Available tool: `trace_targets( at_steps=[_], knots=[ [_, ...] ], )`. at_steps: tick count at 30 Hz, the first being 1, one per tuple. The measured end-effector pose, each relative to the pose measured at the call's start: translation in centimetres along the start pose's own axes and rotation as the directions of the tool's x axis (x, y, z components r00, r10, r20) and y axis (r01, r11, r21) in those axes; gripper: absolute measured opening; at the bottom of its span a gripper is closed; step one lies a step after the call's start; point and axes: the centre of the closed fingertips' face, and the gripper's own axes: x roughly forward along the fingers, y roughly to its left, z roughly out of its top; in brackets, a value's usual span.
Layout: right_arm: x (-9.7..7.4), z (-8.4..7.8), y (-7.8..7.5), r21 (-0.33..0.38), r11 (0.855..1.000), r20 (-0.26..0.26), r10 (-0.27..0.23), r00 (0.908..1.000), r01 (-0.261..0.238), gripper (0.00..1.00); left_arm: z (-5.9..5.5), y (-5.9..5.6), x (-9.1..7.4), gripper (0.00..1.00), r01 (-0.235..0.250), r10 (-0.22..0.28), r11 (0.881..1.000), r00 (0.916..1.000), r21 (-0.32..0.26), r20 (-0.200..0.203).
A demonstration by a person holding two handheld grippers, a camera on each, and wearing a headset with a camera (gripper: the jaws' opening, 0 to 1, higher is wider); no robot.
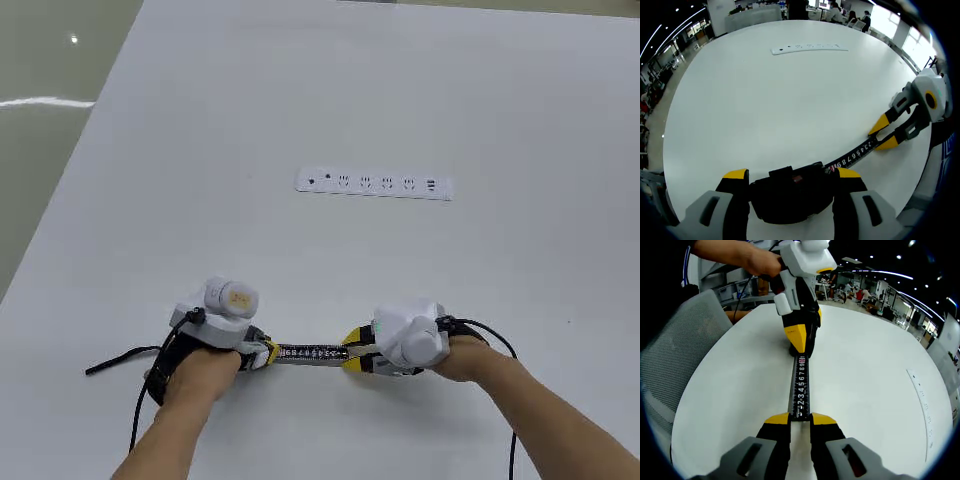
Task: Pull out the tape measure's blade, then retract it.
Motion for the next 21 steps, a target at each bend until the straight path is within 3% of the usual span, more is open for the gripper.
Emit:
trace_targets(
  at_steps=[7, 21],
  knots=[
    [0.2, 0.21, -0.01, 0.002, 1.0, 0.003, 0.003, 1.0, -0.003, 0.13, 0.06, -0.32, -0.68, 0.64, -0.005, 0.005, 1.0, 1.0, 0.004, -0.002],
    [0.53, 0.58, 0.0, 0.001, 1.0, 0.007, 0.003, 1.0, -0.003, 0.13, 0.08, -0.21, -0.41, 0.64, -0.017, 0.017, 1.0, 0.9998, 0.015, -0.007]
  ],
)
